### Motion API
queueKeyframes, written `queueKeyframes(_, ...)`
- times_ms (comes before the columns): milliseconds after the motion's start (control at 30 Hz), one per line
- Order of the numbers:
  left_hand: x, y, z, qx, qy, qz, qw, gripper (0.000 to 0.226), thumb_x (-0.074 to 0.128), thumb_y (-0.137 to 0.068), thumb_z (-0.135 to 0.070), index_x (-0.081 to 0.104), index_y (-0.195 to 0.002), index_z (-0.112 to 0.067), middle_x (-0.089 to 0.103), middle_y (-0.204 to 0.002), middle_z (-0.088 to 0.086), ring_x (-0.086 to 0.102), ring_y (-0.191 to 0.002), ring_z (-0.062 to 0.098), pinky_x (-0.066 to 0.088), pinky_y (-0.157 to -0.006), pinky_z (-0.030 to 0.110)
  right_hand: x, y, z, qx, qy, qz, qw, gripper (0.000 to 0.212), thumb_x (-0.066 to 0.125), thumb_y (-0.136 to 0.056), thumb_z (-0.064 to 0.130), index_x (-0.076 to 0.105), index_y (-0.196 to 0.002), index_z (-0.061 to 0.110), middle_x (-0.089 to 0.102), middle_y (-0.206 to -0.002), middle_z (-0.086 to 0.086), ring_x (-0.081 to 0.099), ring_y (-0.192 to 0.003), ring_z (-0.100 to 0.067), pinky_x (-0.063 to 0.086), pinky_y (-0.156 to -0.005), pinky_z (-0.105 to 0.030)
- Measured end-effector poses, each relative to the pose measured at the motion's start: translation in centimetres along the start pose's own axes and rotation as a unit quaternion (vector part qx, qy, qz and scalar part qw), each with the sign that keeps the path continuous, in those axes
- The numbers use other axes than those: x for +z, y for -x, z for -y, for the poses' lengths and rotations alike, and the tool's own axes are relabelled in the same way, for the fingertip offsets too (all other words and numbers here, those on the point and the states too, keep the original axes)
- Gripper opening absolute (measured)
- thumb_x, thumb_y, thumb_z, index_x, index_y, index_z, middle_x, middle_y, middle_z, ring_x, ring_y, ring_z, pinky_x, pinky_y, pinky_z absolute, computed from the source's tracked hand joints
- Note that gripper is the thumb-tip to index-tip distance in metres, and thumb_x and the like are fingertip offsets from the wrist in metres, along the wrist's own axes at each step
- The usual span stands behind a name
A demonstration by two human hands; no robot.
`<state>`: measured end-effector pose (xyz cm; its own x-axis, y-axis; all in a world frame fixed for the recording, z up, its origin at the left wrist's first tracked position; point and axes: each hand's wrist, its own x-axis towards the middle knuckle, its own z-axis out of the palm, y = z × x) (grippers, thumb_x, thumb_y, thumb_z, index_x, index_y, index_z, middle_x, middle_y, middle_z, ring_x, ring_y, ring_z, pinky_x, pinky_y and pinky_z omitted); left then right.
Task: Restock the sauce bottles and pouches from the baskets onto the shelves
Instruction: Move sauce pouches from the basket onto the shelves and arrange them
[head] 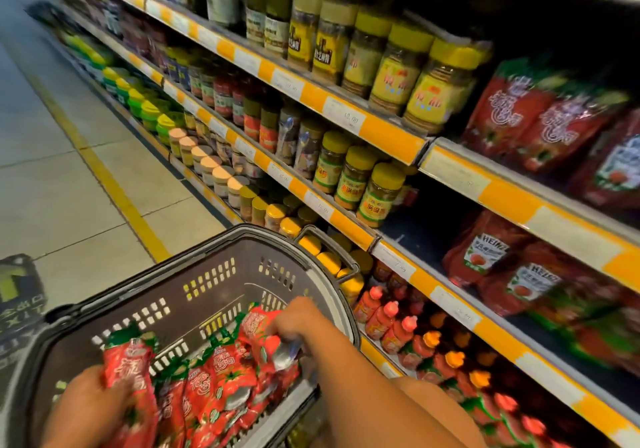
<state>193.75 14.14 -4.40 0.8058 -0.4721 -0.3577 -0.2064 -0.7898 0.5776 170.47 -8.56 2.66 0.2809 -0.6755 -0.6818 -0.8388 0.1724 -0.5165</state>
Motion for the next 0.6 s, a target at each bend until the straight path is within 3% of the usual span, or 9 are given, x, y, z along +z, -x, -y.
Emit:
queueKeyframes(67, -0.3, -0.1, -0.2, 0.012, 0.01, -0.008, 1.0, 0.044, 0.065, -0.059, -0.053, 0.069, -0.066, -0.009, 0.068, -0.063, 0.011, 0.065, -0.066, 0.03, 0.053, -0.068, 0.045, -0.9, 1.3, 0.2, -0.027, -0.007, -0.016, 0.999, 0.016, 0.08, -0.077, 0.01, 0.068, -0.088, 0.007, 0.06, -0.075, -0.01, 0.06, -0.058, -0.015, 0.045, -0.052, -0.033)
queueKeyframes(200, -0.7, 0.8, -2.5, 0.035, 0.024, -0.003, 0.999, 0.032, 0.078, -0.074, -0.036, 0.077, -0.091, -0.009, 0.072, -0.089, 0.026, 0.068, -0.086, 0.041, 0.049, -0.075, 0.046, -3.2, 4.3, 0.1, -0.061, -0.073, -0.046, 0.994, 0.032, 0.08, -0.075, 0.005, 0.051, -0.067, 0.015, 0.049, -0.068, -0.009, 0.049, -0.065, -0.017, 0.038, -0.059, -0.035)
queueKeyframes(267, -1.1, 1.6, -4.4, 0.065, 0.04, -0.004, 0.997, 0.026, 0.082, -0.079, -0.029, 0.076, -0.093, -0.008, 0.071, -0.09, 0.024, 0.067, -0.088, 0.041, 0.05, -0.078, 0.048, -4.9, 6.0, -0.3, -0.075, -0.098, -0.056, 0.991, 0.033, 0.08, -0.077, 0.007, 0.049, -0.069, 0.017, 0.049, -0.07, -0.008, 0.048, -0.067, -0.018, 0.04, -0.06, -0.036)
queueKeyframes(333, -1.5, 2.6, -6.6, 0.093, 0.059, 0.002, 0.994, 0.023, 0.082, -0.081, -0.032, 0.074, -0.088, -0.012, 0.071, -0.078, 0.014, 0.068, -0.077, 0.036, 0.054, -0.076, 0.049, -6.6, 7.8, -1.2, -0.088, -0.111, -0.069, 0.987, 0.024, 0.08, -0.078, 0.012, 0.057, -0.08, 0.015, 0.053, -0.079, -0.011, 0.051, -0.075, -0.02, 0.045, -0.064, -0.039)
queueKeyframes(433, -1.8, 4.2, -10.0, 0.136, 0.101, 0.025, 0.985, 0.012, 0.081, -0.086, -0.027, 0.072, -0.082, -0.019, 0.072, -0.062, 0.004, 0.068, -0.059, 0.031, 0.057, -0.065, 0.046, -9.8, 10.2, -3.7, -0.081, -0.193, -0.116, 0.971, 0.022, 0.083, -0.072, 0.009, 0.063, -0.08, 0.014, 0.059, -0.077, -0.012, 0.06, -0.066, -0.023, 0.045, -0.059, -0.035)
queueKeyframes(500, -1.4, 5.1, -12.6, 0.16, 0.149, 0.071, 0.973, 0.008, 0.077, -0.089, -0.028, 0.073, -0.089, -0.034, 0.075, -0.068, 0.002, 0.07, -0.058, 0.029, 0.058, -0.063, 0.046, -11.9, 11.2, -6.0, -0.07, -0.222, -0.158, 0.959, 0.016, 0.082, -0.071, 0.009, 0.069, -0.078, 0.011, 0.065, -0.074, -0.012, 0.065, -0.06, -0.026, 0.047, -0.055, -0.033)
queueKeyframes(533, -1.1, 5.5, -14.0, 0.165, 0.176, 0.1, 0.965, 0.014, 0.076, -0.09, -0.03, 0.072, -0.093, -0.042, 0.077, -0.076, 0.002, 0.073, -0.065, 0.031, 0.06, -0.069, 0.051, -12.8, 11.4, -7.1, -0.066, -0.241, -0.178, 0.952, 0.014, 0.081, -0.071, 0.009, 0.07, -0.079, 0.009, 0.067, -0.074, -0.013, 0.066, -0.06, -0.027, 0.048, -0.056, -0.034)
queueKeyframes(600, 0.2, 6.0, -17.1, 0.18, 0.21, 0.159, 0.948, 0.015, 0.074, -0.091, -0.029, 0.072, -0.099, -0.042, 0.079, -0.088, 0.009, 0.075, -0.073, 0.035, 0.059, -0.077, 0.06, -14.4, 11.7, -9.1, -0.056, -0.305, -0.213, 0.926, 0.013, 0.079, -0.073, 0.005, 0.07, -0.083, 0.006, 0.07, -0.082, -0.019, 0.067, -0.068, -0.029, 0.051, -0.064, -0.039)
